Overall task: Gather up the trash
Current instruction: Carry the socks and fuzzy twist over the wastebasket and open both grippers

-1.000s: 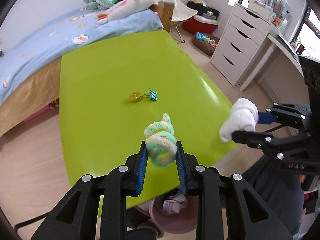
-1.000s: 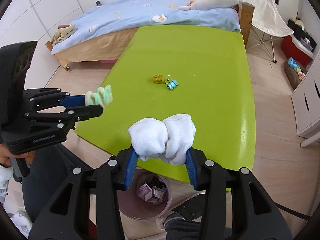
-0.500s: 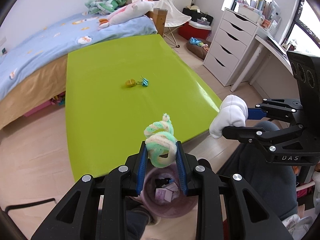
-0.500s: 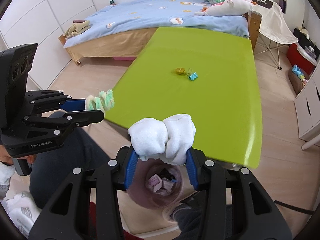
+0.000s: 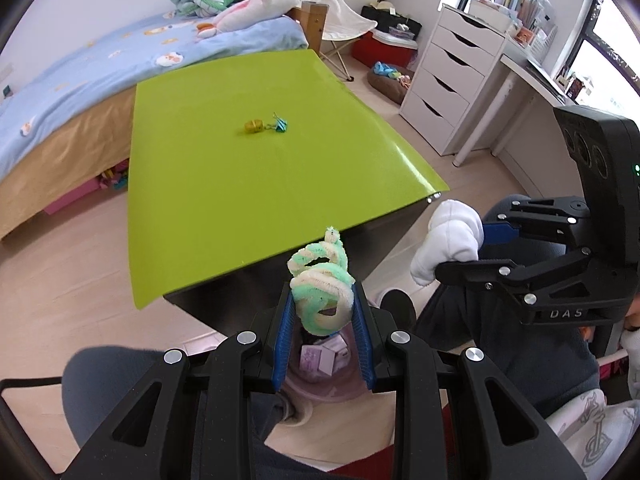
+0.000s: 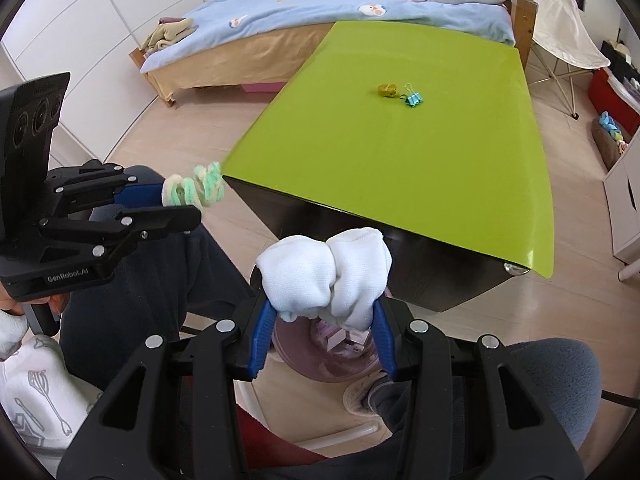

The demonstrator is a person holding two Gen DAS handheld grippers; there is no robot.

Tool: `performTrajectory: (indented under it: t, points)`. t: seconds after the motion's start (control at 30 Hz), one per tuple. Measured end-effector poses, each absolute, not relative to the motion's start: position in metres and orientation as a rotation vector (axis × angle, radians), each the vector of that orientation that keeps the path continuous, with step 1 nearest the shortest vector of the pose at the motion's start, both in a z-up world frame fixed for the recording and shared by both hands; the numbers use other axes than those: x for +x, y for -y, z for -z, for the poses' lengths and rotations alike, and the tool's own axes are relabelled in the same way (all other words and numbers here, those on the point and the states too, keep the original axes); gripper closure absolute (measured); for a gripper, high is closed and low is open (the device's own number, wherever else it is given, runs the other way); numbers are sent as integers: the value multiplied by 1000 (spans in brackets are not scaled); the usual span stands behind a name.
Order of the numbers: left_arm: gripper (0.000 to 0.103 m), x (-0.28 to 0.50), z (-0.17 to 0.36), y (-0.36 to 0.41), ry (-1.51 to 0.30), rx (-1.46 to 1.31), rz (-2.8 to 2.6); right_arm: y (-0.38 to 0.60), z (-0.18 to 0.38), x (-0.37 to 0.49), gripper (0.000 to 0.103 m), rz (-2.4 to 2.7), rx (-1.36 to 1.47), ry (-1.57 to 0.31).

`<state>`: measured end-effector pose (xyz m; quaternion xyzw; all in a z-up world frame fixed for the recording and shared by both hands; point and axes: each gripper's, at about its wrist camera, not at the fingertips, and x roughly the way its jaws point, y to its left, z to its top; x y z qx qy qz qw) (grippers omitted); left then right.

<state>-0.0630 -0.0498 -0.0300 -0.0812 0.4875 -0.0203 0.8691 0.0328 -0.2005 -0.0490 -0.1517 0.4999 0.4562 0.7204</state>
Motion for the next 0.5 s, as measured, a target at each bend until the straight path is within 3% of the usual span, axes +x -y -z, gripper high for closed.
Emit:
performTrajectory:
  t: [0.13, 0.2, 0.3, 0.37, 0.5]
  points:
    - [75, -70, 28, 48, -1020, -176, 37, 197, 48, 30, 59, -1026, -341, -1102]
    - [75, -71, 27, 46, -1017, -177, 34, 193, 48, 29, 53, -1040, -343, -1103]
    - [75, -71, 25, 43, -1012, -179, 30, 193, 50, 30, 36, -1051, -342, -1111]
    - [75, -70, 25, 44, -1012, -178, 32, 193, 51, 30, 19, -1039, -346, -1107]
    - [75, -71, 26, 46, -1017, -175, 45, 198, 49, 33, 13, -1022, -322, -1109]
